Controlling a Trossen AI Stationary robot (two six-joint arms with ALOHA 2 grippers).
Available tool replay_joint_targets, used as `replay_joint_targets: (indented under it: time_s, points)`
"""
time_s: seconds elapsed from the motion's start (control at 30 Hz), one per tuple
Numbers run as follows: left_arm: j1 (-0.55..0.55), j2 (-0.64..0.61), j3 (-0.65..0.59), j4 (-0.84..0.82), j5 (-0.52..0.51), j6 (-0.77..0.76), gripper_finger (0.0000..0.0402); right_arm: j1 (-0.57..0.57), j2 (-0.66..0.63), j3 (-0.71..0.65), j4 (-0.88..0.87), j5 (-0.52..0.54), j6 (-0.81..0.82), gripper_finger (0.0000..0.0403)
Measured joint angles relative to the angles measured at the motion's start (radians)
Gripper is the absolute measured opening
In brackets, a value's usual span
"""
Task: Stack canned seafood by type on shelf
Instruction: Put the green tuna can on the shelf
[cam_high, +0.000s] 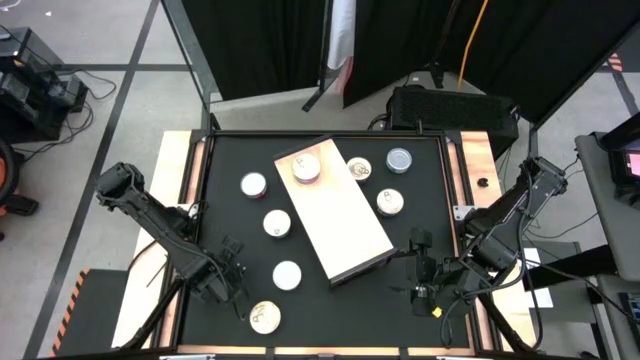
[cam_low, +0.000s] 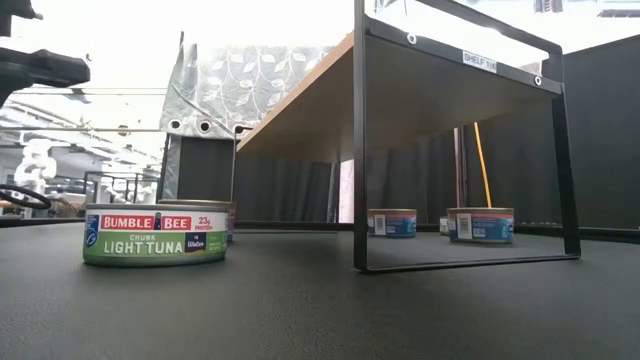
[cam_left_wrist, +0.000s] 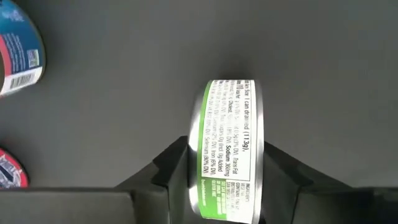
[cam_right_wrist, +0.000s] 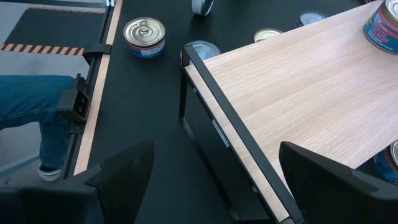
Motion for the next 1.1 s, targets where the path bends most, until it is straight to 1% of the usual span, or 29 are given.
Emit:
replay_joint_targets:
  time_s: [0.07, 0.2, 0.3, 0.37, 0.4, 0.5, 0.63, 0.73, 0.8, 0.9, 0.97, 1.1]
  points:
    - [0.0, 0.0, 0.011, -0.013, -0.002, -0.025, 0.0145, 0.0, 0.0, 0.0, 0.0, 0.0, 0.0, 0.0338]
    - [0.0, -0.006, 0.072, -0.042, -0.029, -0.071, 0.0146, 0.0, 0.0, 0.0, 0.0, 0.0, 0.0, 0.0338]
    - [0.0, -0.02, 0.147, -0.064, -0.073, -0.094, 0.0146, 0.0, 0.0, 0.0, 0.0, 0.0, 0.0, 0.0338]
    - [0.0, -0.036, 0.206, -0.055, -0.127, -0.105, 0.0146, 0.0, 0.0, 0.0, 0.0, 0.0, 0.0, 0.0338]
    - [0.0, -0.042, 0.238, -0.048, -0.171, -0.105, 0.0146, 0.0, 0.0, 0.0, 0.0, 0.0, 0.0, 0.0338]
    - [0.001, -0.064, 0.326, 0.034, -0.359, -0.094, 0.0146, 0.0, 0.0, 0.0, 0.0, 0.0, -0.007, 0.0338]
    - [0.03, -0.093, 0.413, 0.166, -0.572, -0.01, 0.0146, 0.0, 0.0, 0.0, 0.003, 0.0, -0.021, 0.0338]
    - [0.076, -0.121, 0.427, 0.345, -0.729, 0.063, 0.0145, 0.0, 0.0, 0.0, 0.01, 0.0, -0.031, 0.0338]
    - [0.12, -0.13, 0.428, 0.483, -0.789, 0.108, 0.0145, 0.0, 0.0, 0.0, 0.014, 0.0, -0.035, 0.0338]
    - [0.198, -0.131, 0.428, 0.632, -0.804, 0.104, 0.0145, 0.0, 0.0, 0.0, 0.017, 0.0, -0.037, 0.0338]
    - [0.248, -0.125, 0.428, 0.694, -0.802, 0.053, 0.0145, 0.0, 0.0, 0.0, 0.022, 0.0, -0.037, 0.0338]
    - [0.338, -0.084, 0.42, 0.719, -0.77, -0.114, 0.0145, 0.0, 0.0, 0.0, 0.046, 0.012, -0.055, 0.0338]
